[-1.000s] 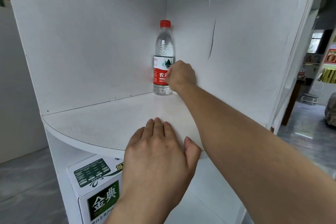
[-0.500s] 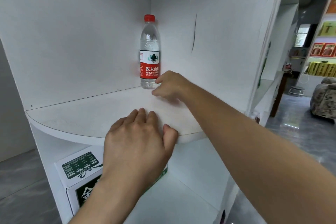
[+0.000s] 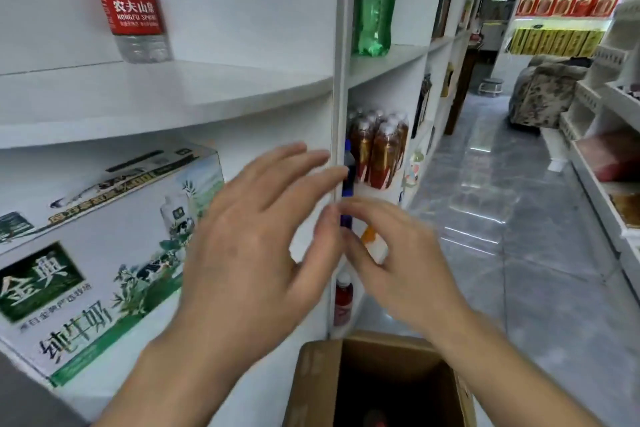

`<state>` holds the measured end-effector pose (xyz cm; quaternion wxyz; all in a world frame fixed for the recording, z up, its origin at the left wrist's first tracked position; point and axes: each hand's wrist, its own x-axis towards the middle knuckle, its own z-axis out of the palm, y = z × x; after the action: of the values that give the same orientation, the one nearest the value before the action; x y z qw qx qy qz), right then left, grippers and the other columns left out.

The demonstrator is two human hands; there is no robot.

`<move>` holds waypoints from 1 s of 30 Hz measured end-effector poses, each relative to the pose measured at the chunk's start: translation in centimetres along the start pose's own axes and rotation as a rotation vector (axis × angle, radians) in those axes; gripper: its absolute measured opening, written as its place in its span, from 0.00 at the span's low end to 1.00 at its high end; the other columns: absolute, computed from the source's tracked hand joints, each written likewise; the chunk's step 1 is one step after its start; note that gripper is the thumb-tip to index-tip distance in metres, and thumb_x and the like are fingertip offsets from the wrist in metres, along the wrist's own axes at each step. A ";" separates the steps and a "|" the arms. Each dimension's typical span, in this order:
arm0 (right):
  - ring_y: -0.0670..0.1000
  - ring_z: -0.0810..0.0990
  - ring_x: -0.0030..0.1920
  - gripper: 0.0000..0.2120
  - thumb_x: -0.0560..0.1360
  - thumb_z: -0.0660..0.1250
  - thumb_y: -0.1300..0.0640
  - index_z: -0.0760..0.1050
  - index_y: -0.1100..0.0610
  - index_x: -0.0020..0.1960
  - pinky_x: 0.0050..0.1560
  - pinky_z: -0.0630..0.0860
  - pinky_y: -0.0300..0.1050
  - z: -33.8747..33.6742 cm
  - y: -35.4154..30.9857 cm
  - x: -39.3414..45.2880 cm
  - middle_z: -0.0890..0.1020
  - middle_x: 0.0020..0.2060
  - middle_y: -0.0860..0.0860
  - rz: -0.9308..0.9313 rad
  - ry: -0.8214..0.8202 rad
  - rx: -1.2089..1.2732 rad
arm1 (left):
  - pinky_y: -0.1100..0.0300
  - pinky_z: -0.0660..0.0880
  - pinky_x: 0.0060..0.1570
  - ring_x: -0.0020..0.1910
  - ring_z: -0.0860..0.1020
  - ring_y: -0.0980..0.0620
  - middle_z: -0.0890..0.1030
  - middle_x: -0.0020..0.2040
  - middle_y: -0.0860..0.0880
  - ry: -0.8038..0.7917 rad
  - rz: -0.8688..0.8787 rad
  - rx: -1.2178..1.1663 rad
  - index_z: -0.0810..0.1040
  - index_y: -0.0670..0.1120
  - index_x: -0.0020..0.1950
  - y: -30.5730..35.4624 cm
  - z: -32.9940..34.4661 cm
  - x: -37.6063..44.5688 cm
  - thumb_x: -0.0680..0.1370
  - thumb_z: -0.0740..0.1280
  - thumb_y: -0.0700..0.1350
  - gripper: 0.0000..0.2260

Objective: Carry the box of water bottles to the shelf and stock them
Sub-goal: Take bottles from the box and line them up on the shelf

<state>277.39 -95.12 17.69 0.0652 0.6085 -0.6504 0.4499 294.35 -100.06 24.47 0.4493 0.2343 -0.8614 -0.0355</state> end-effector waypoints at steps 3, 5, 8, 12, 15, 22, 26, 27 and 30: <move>0.44 0.83 0.52 0.11 0.78 0.66 0.58 0.81 0.45 0.55 0.53 0.78 0.38 3.6 7.8 -7.6 0.84 0.49 0.41 0.357 -0.290 -0.090 | 0.65 0.68 0.62 0.62 0.75 0.58 0.82 0.59 0.57 -0.183 -0.030 -0.149 0.83 0.51 0.58 1.2 6.8 -4.6 0.76 0.60 0.49 0.15; 0.45 0.82 0.53 0.11 0.77 0.65 0.58 0.79 0.42 0.51 0.53 0.76 0.38 6.6 12.4 -12.1 0.83 0.47 0.41 0.531 -0.634 -0.184 | 0.63 0.73 0.56 0.57 0.77 0.61 0.82 0.55 0.59 -0.313 -0.139 -0.177 0.84 0.54 0.55 0.6 11.1 -8.1 0.76 0.60 0.50 0.15; 0.55 0.79 0.63 0.22 0.76 0.67 0.56 0.73 0.50 0.70 0.65 0.75 0.49 11.3 18.0 -17.8 0.80 0.63 0.54 0.677 -1.094 -0.221 | 0.66 0.77 0.52 0.52 0.76 0.66 0.82 0.52 0.63 -0.497 -0.262 -0.144 0.83 0.59 0.52 -0.2 17.2 -13.3 0.74 0.60 0.52 0.13; 0.62 0.66 0.75 0.42 0.72 0.68 0.48 0.52 0.46 0.80 0.71 0.68 0.60 19.3 25.0 -23.5 0.62 0.77 0.57 0.735 -1.258 -0.301 | 0.73 0.66 0.63 0.55 0.66 0.71 0.76 0.61 0.66 -0.636 -0.359 -0.140 0.78 0.62 0.61 -0.9 20.7 -17.1 0.79 0.61 0.52 0.13; 0.64 0.61 0.77 0.44 0.72 0.67 0.48 0.46 0.45 0.80 0.72 0.66 0.63 24.7 28.7 -26.2 0.53 0.81 0.57 0.627 -1.282 -0.383 | 0.79 0.62 0.56 0.54 0.65 0.71 0.75 0.62 0.66 -0.699 -0.389 -0.097 0.77 0.62 0.62 -1.7 21.5 -18.0 0.79 0.60 0.52 0.14; 0.67 0.59 0.77 0.29 0.82 0.59 0.56 0.55 0.58 0.80 0.69 0.71 0.57 24.3 25.6 -24.6 0.58 0.79 0.62 0.715 -1.415 -0.533 | 0.76 0.59 0.54 0.64 0.69 0.66 0.71 0.67 0.66 -0.774 -0.457 -0.058 0.72 0.63 0.66 -3.0 22.3 -19.3 0.78 0.60 0.49 0.18; 0.59 0.73 0.71 0.24 0.81 0.64 0.56 0.67 0.61 0.74 0.64 0.74 0.46 21.0 24.4 -23.9 0.72 0.71 0.60 0.790 -1.281 -0.468 | 0.76 0.56 0.57 0.68 0.65 0.67 0.69 0.69 0.66 -0.784 -0.458 -0.047 0.71 0.62 0.69 -3.1 23.3 -19.2 0.79 0.59 0.48 0.19; 0.59 0.73 0.71 0.24 0.79 0.66 0.57 0.68 0.60 0.73 0.67 0.73 0.49 20.1 24.0 -23.3 0.73 0.71 0.59 0.800 -1.276 -0.478 | 0.76 0.56 0.57 0.68 0.65 0.67 0.69 0.70 0.66 -0.776 -0.454 -0.054 0.71 0.62 0.69 -3.1 23.6 -19.2 0.80 0.59 0.49 0.19; 0.58 0.75 0.68 0.21 0.76 0.68 0.62 0.72 0.58 0.69 0.65 0.75 0.50 17.2 22.7 -21.1 0.76 0.66 0.57 0.803 -1.229 -0.487 | 0.75 0.53 0.61 0.72 0.60 0.65 0.65 0.73 0.65 -0.749 -0.475 -0.065 0.69 0.62 0.71 -3.1 24.3 -19.5 0.80 0.58 0.50 0.19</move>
<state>271.34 -94.40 -17.29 -0.3436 0.4350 -0.8212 -0.1351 285.77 -97.92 -5.61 0.0925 0.3824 -0.8855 -0.2473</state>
